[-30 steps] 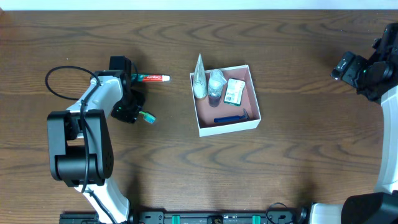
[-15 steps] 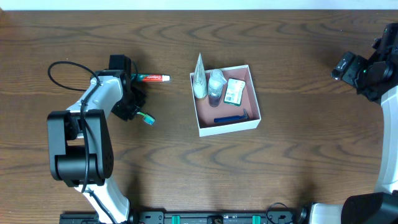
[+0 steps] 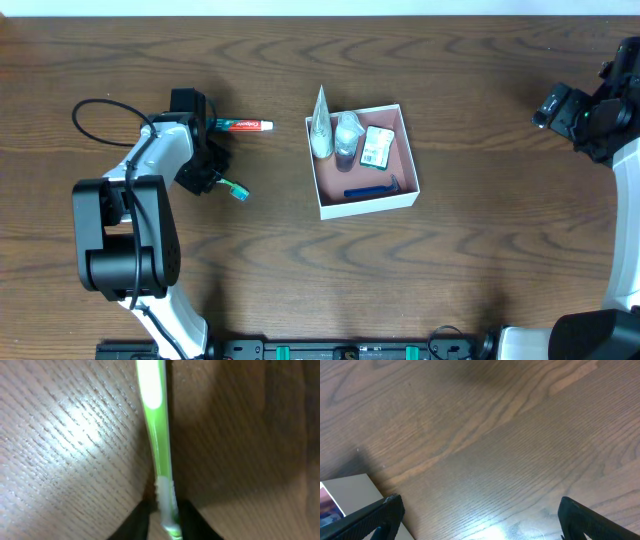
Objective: Pack container
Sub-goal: 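Grasp the green toothbrush handle with the left gripper and lift, then carry the toothbrush into the box and lay it along the front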
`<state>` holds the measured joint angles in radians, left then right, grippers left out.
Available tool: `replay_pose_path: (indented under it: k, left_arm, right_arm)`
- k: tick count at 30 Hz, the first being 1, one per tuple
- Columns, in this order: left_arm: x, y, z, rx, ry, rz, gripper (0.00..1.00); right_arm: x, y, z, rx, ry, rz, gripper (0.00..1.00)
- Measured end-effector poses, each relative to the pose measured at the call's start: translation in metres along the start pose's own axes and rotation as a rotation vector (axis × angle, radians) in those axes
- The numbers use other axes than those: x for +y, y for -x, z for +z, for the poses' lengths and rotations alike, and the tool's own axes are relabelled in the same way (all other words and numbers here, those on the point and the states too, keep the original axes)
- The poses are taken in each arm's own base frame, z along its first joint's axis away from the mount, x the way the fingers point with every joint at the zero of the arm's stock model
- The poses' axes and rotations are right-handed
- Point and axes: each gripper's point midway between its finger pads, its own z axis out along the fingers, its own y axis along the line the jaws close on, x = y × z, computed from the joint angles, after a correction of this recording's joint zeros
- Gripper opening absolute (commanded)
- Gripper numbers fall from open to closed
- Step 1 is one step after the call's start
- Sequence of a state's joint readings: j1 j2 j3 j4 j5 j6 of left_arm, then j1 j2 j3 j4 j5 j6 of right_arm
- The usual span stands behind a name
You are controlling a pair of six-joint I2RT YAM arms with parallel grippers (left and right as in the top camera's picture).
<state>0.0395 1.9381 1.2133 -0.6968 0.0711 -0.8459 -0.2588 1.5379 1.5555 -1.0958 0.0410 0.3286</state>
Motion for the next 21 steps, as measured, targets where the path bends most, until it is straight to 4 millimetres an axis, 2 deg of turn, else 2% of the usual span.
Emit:
replay_pose_path:
  k: [13, 14, 16, 18, 21]
  left_arm:
    - [0.000, 0.000, 0.000, 0.002, -0.001, 0.132, 0.19]
    - [0.000, -0.001, 0.000, 0.004, -0.002, 0.149, 0.15]
    - [-0.001, -0.001, 0.000, 0.008, -0.006, 0.178, 0.14]
    - [-0.002, -0.002, -0.002, 0.008, -0.014, 0.209, 0.13]
    - [-0.007, 0.000, -0.014, -0.013, -0.047, 0.250, 0.13]
  right_arm:
    - [0.000, 0.000, 0.000, 0.000, 0.000, 0.000, 0.99]
    - [0.000, 0.000, 0.000, 0.000, 0.000, 0.000, 0.99]
    - [0.000, 0.000, 0.000, 0.000, 0.000, 0.000, 0.99]
    - [0.000, 0.000, 0.000, 0.000, 0.000, 0.000, 0.99]
    - [0.000, 0.000, 0.000, 0.000, 0.000, 0.000, 0.99]
